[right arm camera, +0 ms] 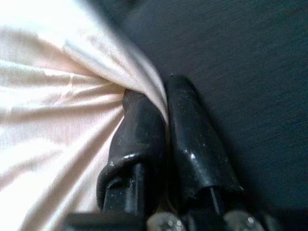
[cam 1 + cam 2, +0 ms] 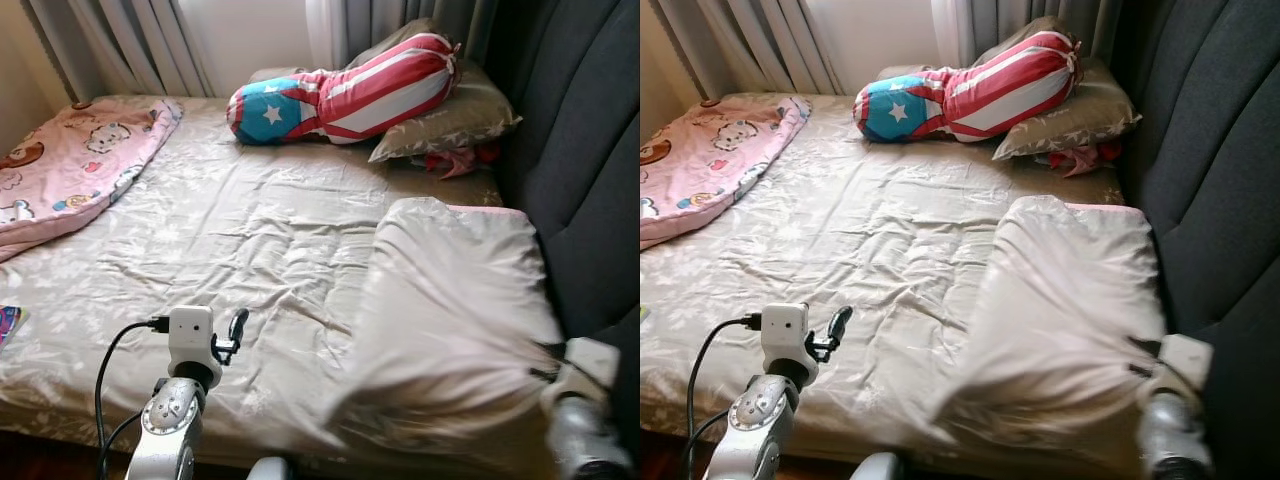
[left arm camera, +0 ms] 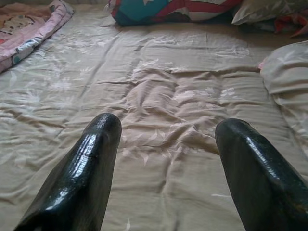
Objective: Clean up the room
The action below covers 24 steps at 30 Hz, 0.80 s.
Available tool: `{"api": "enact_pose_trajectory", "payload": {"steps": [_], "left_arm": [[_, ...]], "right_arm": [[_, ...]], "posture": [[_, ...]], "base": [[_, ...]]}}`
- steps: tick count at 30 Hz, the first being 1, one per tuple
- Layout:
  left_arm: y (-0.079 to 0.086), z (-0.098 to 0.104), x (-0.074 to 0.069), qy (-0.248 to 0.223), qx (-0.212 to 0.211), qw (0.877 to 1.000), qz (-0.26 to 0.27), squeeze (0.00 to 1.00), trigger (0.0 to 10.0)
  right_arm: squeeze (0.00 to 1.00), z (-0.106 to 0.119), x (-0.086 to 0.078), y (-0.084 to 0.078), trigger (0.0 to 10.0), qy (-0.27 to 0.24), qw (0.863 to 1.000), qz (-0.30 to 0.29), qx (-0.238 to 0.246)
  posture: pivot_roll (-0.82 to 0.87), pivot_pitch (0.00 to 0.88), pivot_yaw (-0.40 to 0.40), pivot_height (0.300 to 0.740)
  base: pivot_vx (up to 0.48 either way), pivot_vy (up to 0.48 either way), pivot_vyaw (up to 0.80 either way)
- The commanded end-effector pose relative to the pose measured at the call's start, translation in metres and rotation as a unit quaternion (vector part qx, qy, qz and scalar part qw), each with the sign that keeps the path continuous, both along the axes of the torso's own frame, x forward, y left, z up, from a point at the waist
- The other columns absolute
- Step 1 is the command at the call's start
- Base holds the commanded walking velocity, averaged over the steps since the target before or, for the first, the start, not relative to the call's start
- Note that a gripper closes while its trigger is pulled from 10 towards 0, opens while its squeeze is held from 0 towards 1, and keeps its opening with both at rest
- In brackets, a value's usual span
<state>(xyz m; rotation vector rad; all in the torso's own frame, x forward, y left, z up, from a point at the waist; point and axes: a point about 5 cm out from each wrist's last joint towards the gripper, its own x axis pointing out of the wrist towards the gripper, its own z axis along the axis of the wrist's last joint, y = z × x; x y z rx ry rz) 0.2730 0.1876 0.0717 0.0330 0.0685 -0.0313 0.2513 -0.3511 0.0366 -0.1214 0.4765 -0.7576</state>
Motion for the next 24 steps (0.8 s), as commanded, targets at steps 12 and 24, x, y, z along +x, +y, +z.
{"api": "enact_pose_trajectory", "payload": {"steps": [12,24], "left_arm": [[0.001,-0.004,0.0,0.0,0.005,1.0,-0.002,0.0,10.0],[0.001,-0.023,-0.003,0.033,-0.035,0.999,0.024,0.0,10.0]], "right_arm": [[0.0,0.01,0.012,0.012,10.0,-0.04,0.998,0.023,-0.038],[0.0,0.005,0.031,0.067,10.0,-0.082,0.973,0.215,-0.032]], "posture": [[0.01,0.0,0.017,0.659],[0.0,0.0,0.016,0.659]], "base": [[0.0,0.0,0.0],[0.0,0.0,0.0]]}}
